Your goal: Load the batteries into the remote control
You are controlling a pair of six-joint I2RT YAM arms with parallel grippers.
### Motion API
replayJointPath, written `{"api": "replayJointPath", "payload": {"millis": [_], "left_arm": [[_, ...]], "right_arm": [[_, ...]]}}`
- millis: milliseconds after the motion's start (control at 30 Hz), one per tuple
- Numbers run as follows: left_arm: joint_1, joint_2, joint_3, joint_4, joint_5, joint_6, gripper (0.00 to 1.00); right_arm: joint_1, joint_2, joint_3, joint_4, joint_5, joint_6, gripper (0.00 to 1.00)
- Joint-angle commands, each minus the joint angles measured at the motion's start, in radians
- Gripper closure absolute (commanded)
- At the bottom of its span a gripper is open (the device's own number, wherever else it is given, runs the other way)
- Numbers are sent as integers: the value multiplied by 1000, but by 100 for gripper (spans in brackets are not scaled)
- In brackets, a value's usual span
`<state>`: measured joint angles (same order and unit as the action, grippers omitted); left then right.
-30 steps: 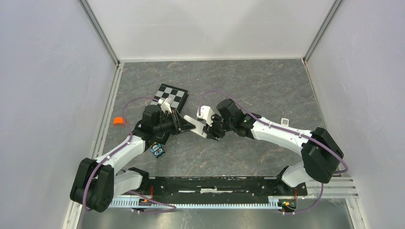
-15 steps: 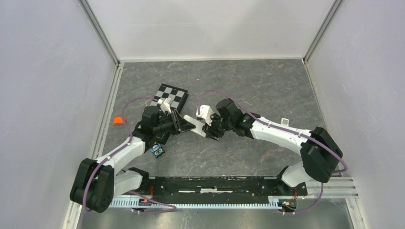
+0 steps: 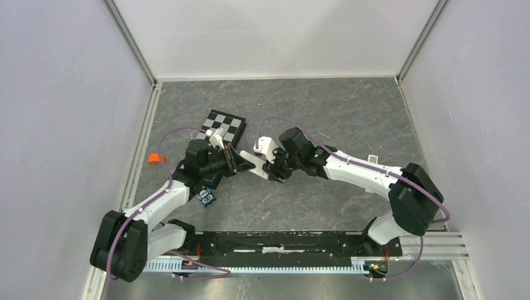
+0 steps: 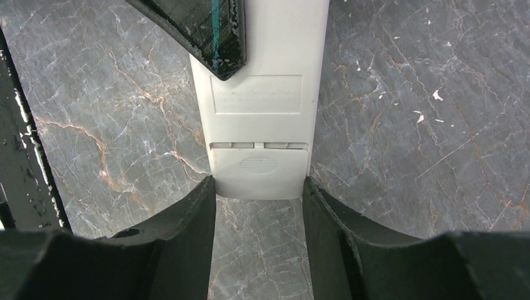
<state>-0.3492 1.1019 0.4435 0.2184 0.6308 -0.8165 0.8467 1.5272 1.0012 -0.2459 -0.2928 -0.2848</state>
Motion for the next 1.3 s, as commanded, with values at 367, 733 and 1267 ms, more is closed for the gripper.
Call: {"api": "replayJointPath", "payload": {"millis": [367, 733, 1267], "left_arm": [[-75, -26, 19, 144, 175, -22, 98], [-98, 6, -2, 295, 251, -102, 98], [-124, 16, 48, 240, 218, -133, 98]], "right_arm": [[2, 76, 124, -30, -51, -34, 55], [2, 139, 207, -71, -45, -22, 54], [2, 143, 217, -76, -31, -12, 40]]}}
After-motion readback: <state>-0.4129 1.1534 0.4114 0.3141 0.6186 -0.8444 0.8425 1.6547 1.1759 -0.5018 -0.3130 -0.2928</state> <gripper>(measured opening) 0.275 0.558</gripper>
